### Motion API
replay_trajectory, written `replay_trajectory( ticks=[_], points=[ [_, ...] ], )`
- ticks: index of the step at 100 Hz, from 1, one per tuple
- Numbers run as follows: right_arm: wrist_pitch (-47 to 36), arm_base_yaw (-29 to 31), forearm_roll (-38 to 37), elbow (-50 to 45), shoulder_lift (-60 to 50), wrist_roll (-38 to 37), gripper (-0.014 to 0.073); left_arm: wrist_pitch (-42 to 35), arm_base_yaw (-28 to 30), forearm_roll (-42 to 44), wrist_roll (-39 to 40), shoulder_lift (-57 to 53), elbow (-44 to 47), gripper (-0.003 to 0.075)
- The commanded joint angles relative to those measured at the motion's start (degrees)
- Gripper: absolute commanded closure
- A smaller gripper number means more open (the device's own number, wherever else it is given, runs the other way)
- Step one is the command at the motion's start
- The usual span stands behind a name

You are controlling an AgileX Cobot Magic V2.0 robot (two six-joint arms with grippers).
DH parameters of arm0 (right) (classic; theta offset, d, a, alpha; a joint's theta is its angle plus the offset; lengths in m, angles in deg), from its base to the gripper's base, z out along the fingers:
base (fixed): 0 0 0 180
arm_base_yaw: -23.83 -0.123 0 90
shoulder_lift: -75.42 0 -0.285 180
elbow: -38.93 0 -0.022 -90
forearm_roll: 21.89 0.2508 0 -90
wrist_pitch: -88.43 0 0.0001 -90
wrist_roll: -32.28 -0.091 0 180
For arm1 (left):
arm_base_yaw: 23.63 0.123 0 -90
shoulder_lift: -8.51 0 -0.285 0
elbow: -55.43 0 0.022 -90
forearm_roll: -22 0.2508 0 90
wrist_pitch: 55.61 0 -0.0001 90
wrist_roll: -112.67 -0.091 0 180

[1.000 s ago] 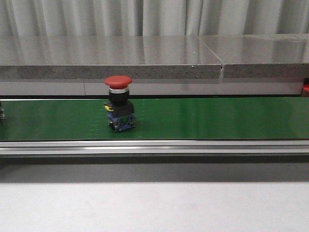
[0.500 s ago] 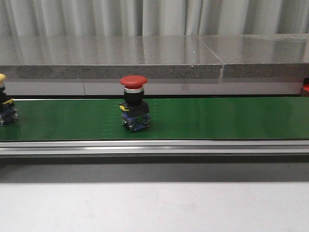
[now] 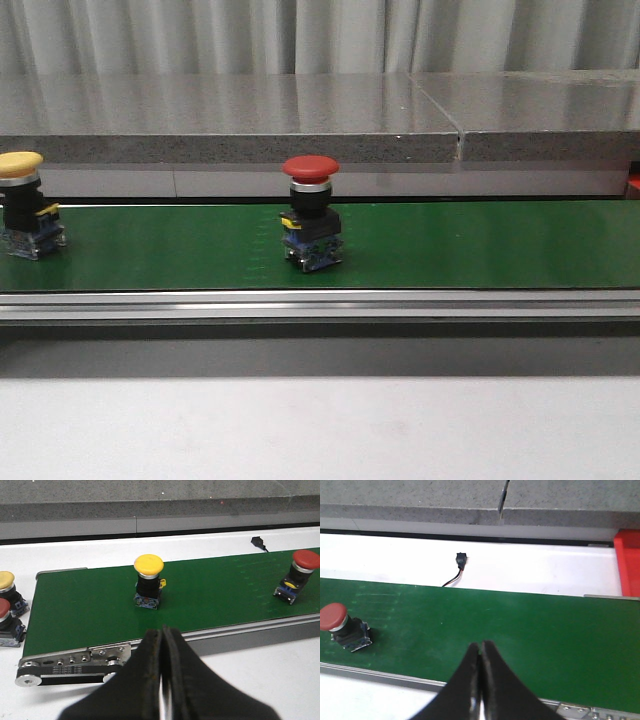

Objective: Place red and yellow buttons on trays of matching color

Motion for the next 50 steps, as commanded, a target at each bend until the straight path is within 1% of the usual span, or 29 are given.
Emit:
replay_trajectory(
  ticks=[1,7,20,24,28,30,35,37,42,44,50],
  points=[
    [-2.44,-0.84,1.47,4.97,4.20,0.58,0.0630,-4.20,-0.42,-0.50,0.60,0.53,-1.43,0.0741],
    [-1.29,-2.10,1.47,7.32,6.96,0.58,0.0626,-4.20,-0.42,-0.50,0.60,0.53,-1.43,0.0741],
    [2.63,-5.96,1.47,12.73,13.63,3.91,0.0619,-4.20,-0.42,-0.50,0.60,0.53,-1.43,0.0741],
    [4.22,-7.17,1.47,14.67,15.73,4.70,0.0590,-4.20,-0.42,-0.50,0.60,0.53,-1.43,0.0741],
    [5.68,-8.04,1.47,16.49,17.37,5.00,0.0544,-4.20,-0.42,-0.50,0.60,0.53,-1.43,0.0741],
    [6.25,-8.50,1.47,17.07,18.35,5.00,0.0494,-4.20,-0.42,-0.50,0.60,0.53,-1.43,0.0741],
    [7.29,-9.41,1.47,19.25,20.58,5.00,0.0400,-4.20,-0.42,-0.50,0.60,0.53,-1.43,0.0741],
    [7.60,-9.76,1.47,19.76,21.48,5.00,0.0327,-4.20,-0.42,-0.50,0.60,0.53,-1.43,0.0741],
    [8.14,-10.57,1.47,21.65,23.48,5.00,0.0211,-4.20,-0.42,-0.50,0.60,0.53,-1.43,0.0741],
    [8.35,-10.87,1.47,22.14,24.29,5.07,0.0139,-4.20,-0.42,-0.50,0.60,0.53,-1.43,0.0741],
    [10.00,-11.84,1.47,24.53,26.74,5.12,0.0026,-4.20,-0.42,-0.50,0.60,0.53,-1.43,0.0741]
  ],
)
